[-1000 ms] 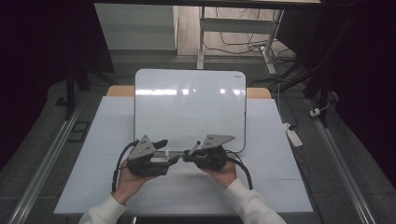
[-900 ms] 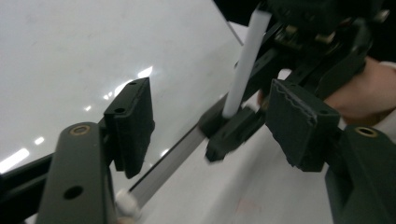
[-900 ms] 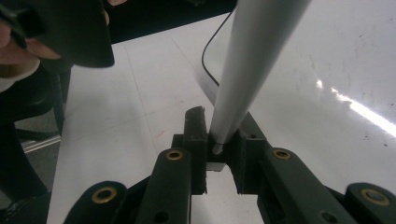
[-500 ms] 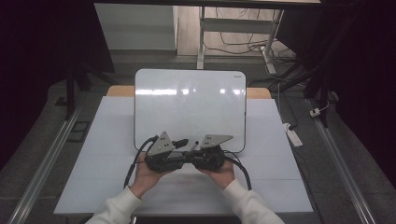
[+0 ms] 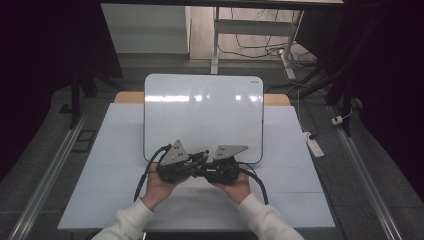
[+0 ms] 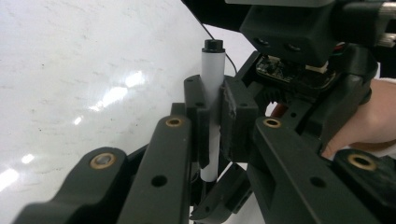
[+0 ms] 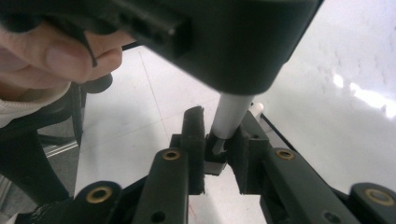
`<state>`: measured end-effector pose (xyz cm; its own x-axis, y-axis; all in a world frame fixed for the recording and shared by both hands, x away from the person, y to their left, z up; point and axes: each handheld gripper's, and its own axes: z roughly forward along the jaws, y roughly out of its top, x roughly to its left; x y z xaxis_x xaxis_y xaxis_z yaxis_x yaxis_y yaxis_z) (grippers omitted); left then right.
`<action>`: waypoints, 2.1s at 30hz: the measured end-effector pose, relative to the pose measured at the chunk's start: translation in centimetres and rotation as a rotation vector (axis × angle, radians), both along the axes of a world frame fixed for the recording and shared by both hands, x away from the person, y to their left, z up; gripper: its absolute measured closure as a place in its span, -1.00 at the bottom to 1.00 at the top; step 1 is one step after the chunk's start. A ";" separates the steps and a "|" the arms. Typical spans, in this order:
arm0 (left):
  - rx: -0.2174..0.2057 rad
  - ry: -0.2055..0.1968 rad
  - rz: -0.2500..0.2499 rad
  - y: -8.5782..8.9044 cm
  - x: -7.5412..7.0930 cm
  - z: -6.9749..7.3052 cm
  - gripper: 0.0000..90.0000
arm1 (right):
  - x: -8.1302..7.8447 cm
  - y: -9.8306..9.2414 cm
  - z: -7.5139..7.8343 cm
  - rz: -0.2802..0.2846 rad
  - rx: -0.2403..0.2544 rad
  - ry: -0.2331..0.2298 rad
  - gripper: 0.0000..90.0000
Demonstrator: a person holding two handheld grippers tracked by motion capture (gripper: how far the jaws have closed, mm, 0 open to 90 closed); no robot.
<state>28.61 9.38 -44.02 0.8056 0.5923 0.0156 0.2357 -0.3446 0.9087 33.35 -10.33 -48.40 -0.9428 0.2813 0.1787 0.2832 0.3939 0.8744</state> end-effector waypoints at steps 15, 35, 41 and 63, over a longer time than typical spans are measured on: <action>-0.068 0.002 0.091 4.8 0.1 1.2 0.80 | -0.8 -6.6 0.7 -0.169 0.008 -0.137 -0.05; -0.081 0.033 0.196 8.4 1.6 2.5 0.80 | -3.5 -20.3 -1.0 -0.491 -0.078 -0.201 -0.14; -0.075 0.048 0.244 9.5 4.2 4.8 0.80 | -3.3 -20.1 -1.5 -0.480 -0.104 -0.205 -0.15; 0.111 0.181 0.433 11.3 15.3 9.1 0.80 | -3.2 -19.6 -1.8 -0.468 -0.127 -0.210 -0.16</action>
